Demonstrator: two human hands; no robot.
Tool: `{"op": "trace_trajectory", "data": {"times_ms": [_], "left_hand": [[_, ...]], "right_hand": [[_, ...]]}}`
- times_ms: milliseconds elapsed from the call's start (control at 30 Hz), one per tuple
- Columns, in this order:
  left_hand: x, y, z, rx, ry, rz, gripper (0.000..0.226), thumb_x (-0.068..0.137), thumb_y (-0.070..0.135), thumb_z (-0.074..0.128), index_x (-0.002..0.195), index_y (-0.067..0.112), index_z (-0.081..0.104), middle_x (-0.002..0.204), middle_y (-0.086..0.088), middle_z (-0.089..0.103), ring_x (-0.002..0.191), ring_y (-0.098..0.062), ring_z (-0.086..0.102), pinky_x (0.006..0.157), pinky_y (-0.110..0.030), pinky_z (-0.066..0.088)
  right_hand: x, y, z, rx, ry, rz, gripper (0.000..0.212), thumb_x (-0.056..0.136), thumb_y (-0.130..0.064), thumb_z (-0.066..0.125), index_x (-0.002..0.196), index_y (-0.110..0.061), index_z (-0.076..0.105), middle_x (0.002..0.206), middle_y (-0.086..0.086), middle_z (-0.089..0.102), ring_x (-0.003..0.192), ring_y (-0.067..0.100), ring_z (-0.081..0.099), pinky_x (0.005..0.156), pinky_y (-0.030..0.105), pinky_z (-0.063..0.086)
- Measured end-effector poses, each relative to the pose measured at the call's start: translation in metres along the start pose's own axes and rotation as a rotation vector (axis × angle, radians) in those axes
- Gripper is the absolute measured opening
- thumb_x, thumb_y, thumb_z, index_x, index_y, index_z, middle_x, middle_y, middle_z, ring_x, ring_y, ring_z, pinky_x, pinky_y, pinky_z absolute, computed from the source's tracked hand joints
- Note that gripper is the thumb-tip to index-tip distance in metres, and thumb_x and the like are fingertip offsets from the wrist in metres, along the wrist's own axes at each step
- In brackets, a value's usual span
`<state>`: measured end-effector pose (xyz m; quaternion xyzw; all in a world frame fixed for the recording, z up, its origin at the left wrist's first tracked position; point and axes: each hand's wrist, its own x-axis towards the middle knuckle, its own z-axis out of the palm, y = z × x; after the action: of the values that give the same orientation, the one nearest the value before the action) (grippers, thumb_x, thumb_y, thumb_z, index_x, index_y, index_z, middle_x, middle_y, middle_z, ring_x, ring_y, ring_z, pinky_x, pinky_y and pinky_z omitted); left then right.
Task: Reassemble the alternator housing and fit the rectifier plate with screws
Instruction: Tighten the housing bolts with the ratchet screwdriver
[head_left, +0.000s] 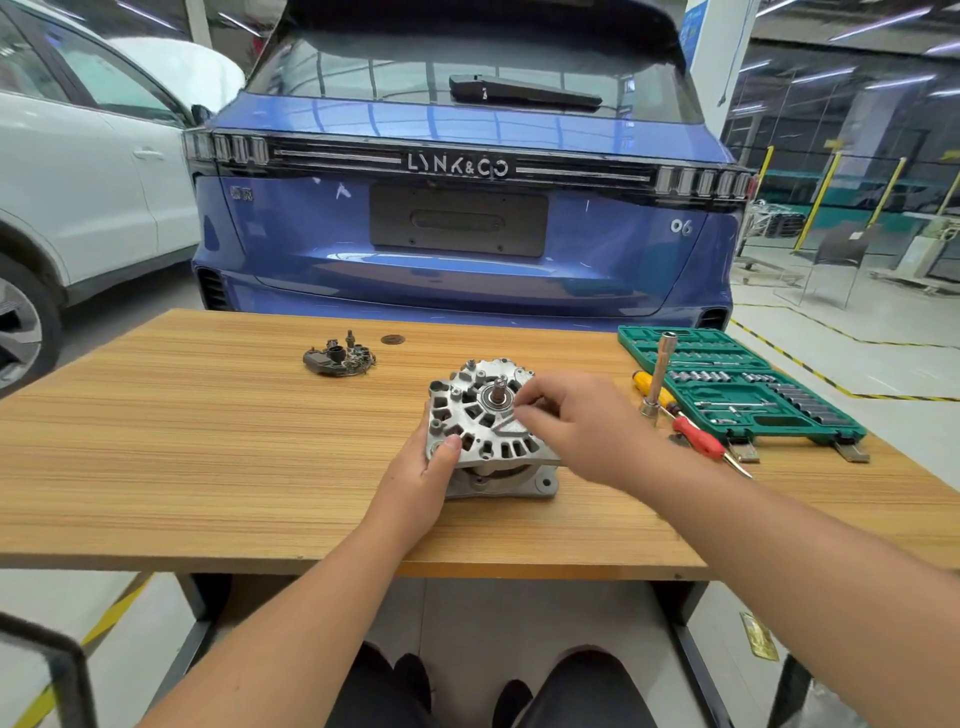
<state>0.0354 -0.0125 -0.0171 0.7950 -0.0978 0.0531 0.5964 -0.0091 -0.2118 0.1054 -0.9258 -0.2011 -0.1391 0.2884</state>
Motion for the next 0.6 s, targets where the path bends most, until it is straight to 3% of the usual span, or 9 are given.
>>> {"op": "trace_trajectory", "data": {"times_ms": [67,133,300,400,500,600], "left_hand": [[0.0,0.0,0.0,-0.002,-0.001,0.011,0.08,0.082,0.074,0.039,0.154,0.039,0.039,0.135,0.023,0.06,0.124,0.002,0.053,0.09,-0.021,0.042],[0.0,0.0,0.0,-0.005,-0.001,0.009,0.082,0.081,0.075,0.039,0.154,0.039,0.038,0.136,0.022,0.06,0.124,0.001,0.053,0.092,-0.022,0.043],[0.0,0.001,-0.001,-0.015,-0.01,0.012,0.081,0.079,0.076,0.041,0.152,0.041,0.041,0.131,0.028,0.06,0.116,0.014,0.053,0.085,-0.016,0.041],[0.0,0.0,-0.002,-0.028,-0.011,0.008,0.08,0.079,0.075,0.043,0.152,0.04,0.042,0.131,0.029,0.061,0.118,0.013,0.053,0.088,-0.017,0.042],[0.001,-0.001,-0.002,-0.032,-0.031,0.0,0.083,0.08,0.075,0.044,0.154,0.038,0.039,0.141,0.019,0.059,0.13,-0.004,0.053,0.104,-0.033,0.046],[0.001,-0.001,-0.003,-0.014,-0.023,-0.015,0.083,0.08,0.076,0.043,0.155,0.041,0.037,0.142,0.018,0.058,0.13,-0.006,0.053,0.103,-0.034,0.045]], "right_hand": [[-0.001,-0.004,0.014,-0.147,-0.062,-0.052,0.015,0.101,-0.02,0.057,0.103,-0.015,0.071,0.092,-0.009,0.063,0.085,0.006,0.054,0.076,0.015,0.043],[0.0,-0.003,0.024,-0.265,-0.128,-0.081,0.019,0.103,-0.022,0.052,0.108,-0.013,0.069,0.101,-0.002,0.064,0.095,0.016,0.057,0.088,0.031,0.047],[0.007,-0.001,0.034,-0.395,-0.161,-0.085,0.023,0.106,-0.025,0.046,0.112,-0.015,0.066,0.108,0.0,0.062,0.101,0.02,0.058,0.088,0.037,0.049],[0.009,-0.004,0.037,-0.319,-0.215,-0.089,0.026,0.105,-0.029,0.049,0.112,-0.015,0.07,0.105,-0.002,0.067,0.1,0.016,0.058,0.09,0.036,0.048],[0.004,-0.004,0.034,-0.088,-0.243,0.001,0.033,0.103,-0.043,0.048,0.116,-0.022,0.071,0.105,-0.003,0.071,0.099,0.015,0.062,0.088,0.037,0.051],[0.001,0.001,0.023,0.167,-0.269,0.171,0.046,0.098,-0.056,0.046,0.111,-0.021,0.074,0.11,0.011,0.072,0.105,0.03,0.065,0.095,0.051,0.052]]}}
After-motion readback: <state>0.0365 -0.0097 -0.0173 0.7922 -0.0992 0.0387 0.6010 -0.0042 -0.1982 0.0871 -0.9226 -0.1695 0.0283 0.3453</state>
